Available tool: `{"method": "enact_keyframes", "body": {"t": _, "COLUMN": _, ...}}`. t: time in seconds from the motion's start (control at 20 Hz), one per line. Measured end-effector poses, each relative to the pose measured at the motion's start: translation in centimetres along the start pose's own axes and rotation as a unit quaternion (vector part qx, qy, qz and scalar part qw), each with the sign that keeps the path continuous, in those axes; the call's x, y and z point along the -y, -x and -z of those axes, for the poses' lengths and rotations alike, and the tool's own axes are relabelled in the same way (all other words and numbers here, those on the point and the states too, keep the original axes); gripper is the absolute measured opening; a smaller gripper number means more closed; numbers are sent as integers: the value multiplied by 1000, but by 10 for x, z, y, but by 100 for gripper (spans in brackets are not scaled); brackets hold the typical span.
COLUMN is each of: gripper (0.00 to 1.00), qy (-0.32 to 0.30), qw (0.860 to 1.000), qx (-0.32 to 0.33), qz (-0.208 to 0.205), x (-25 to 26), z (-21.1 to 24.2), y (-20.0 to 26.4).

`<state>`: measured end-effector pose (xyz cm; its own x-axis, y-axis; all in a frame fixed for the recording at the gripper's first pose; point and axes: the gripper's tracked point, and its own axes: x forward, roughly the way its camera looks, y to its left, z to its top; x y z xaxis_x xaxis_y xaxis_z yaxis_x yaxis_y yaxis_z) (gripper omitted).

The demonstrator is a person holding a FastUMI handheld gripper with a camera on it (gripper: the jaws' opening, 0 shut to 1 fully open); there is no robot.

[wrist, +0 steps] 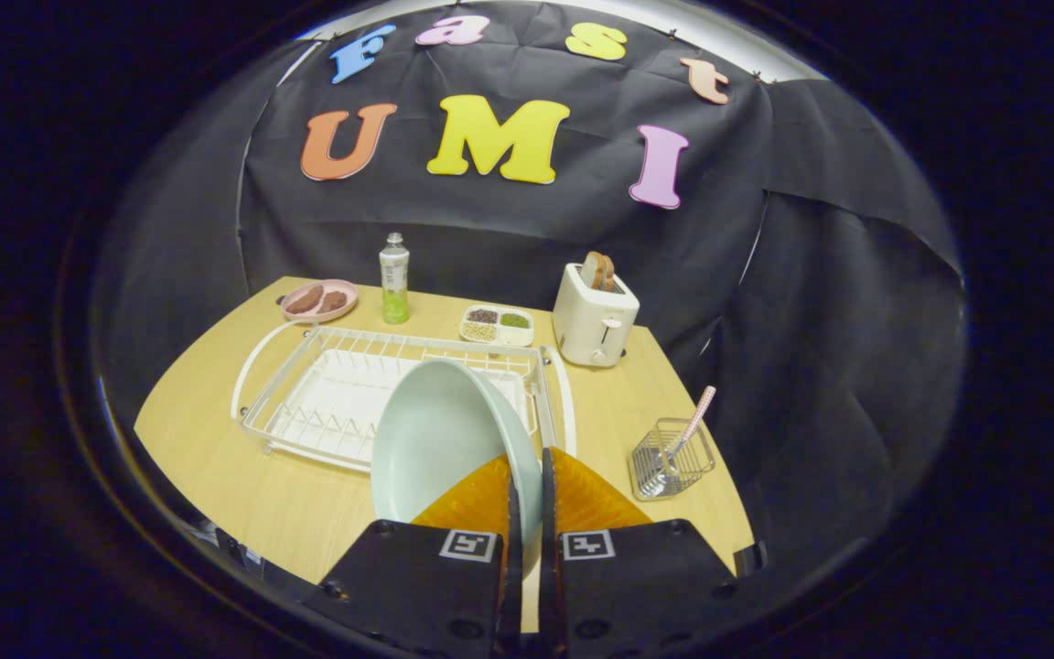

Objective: Take the plate from the dish rack, then take the spoon from the basket and place it into the plate.

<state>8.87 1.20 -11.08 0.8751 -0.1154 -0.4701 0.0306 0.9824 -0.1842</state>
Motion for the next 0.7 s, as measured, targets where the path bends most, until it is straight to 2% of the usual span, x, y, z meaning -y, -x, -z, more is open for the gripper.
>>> {"method": "enact_keyframes", "body": {"t": 0.1, "gripper": 13, "qy": -20, "qw": 1000, "qx": 4, "qz": -20, "x": -1, "z": 23, "y": -1}}
{"method": "enact_keyframes", "body": {"t": 0.3, "gripper": 12, "qy": -49, "qw": 997, "qx": -31, "qz": -52, "x": -10, "z": 74, "y": -8}}
{"method": "enact_keyframes", "body": {"t": 0.4, "gripper": 13, "qy": -51, "qw": 997, "qx": -45, "qz": -48, "x": -11, "z": 92, "y": -16}}
{"method": "enact_keyframes", "body": {"t": 0.55, "gripper": 13, "qy": -65, "qw": 996, "qx": -33, "qz": -45, "x": -10, "z": 102, "y": -28}}
{"method": "enact_keyframes", "body": {"t": 0.7, "gripper": 13, "qy": -55, "qw": 997, "qx": -21, "qz": -44, "x": -6, "z": 114, "y": -37}}
